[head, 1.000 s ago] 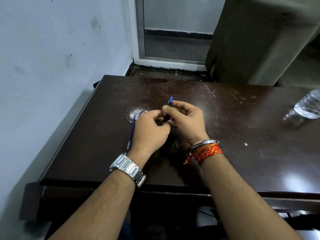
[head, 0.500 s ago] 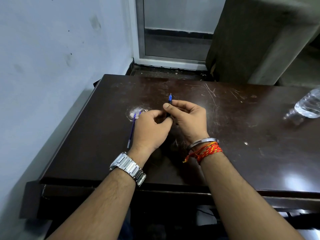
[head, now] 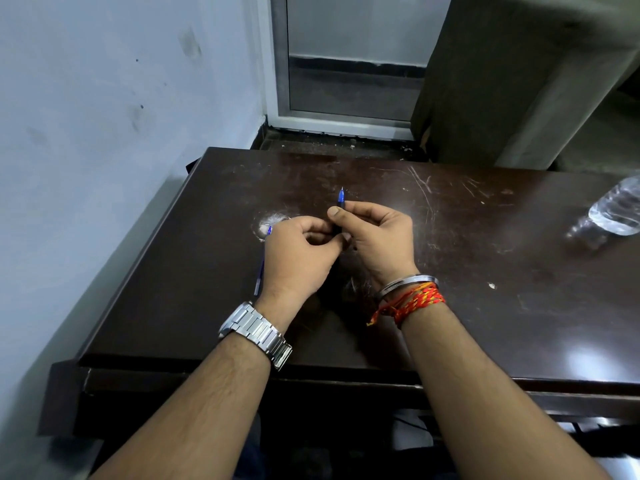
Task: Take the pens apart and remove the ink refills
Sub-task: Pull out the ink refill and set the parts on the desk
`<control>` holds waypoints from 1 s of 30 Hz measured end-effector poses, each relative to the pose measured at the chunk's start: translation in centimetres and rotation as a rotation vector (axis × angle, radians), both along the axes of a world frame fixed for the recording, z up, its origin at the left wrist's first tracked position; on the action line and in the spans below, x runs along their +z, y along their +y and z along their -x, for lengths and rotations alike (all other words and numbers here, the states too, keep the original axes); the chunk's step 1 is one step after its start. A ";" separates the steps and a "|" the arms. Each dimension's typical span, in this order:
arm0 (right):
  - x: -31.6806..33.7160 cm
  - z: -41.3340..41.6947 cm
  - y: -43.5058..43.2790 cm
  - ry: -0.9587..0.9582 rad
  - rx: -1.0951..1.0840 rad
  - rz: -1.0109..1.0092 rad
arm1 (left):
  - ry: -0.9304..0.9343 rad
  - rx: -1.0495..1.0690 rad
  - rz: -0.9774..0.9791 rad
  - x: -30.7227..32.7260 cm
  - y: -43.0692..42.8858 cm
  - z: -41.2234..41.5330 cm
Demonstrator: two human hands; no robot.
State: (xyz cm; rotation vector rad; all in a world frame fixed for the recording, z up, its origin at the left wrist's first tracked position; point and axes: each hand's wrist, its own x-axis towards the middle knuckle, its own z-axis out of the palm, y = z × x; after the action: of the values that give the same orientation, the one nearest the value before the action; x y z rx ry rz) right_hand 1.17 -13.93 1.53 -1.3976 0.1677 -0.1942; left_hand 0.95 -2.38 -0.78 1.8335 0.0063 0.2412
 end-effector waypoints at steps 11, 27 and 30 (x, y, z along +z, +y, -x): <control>0.1 0.0 -0.3 -0.004 0.105 -0.047 | -0.029 -0.090 -0.038 0.1 0.0 0.1; -0.2 -0.2 -0.5 -0.009 0.114 -0.020 | -0.055 -0.039 -0.124 0.6 0.5 0.2; -0.3 -0.2 -0.5 -0.013 0.076 -0.005 | -0.046 -0.009 -0.133 0.7 0.3 0.4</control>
State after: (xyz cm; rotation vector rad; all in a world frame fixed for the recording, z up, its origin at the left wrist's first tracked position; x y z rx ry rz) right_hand 1.41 -14.39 1.24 -1.3950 0.1040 -0.1403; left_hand 0.59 -2.08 -0.12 1.9597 -0.0507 0.2834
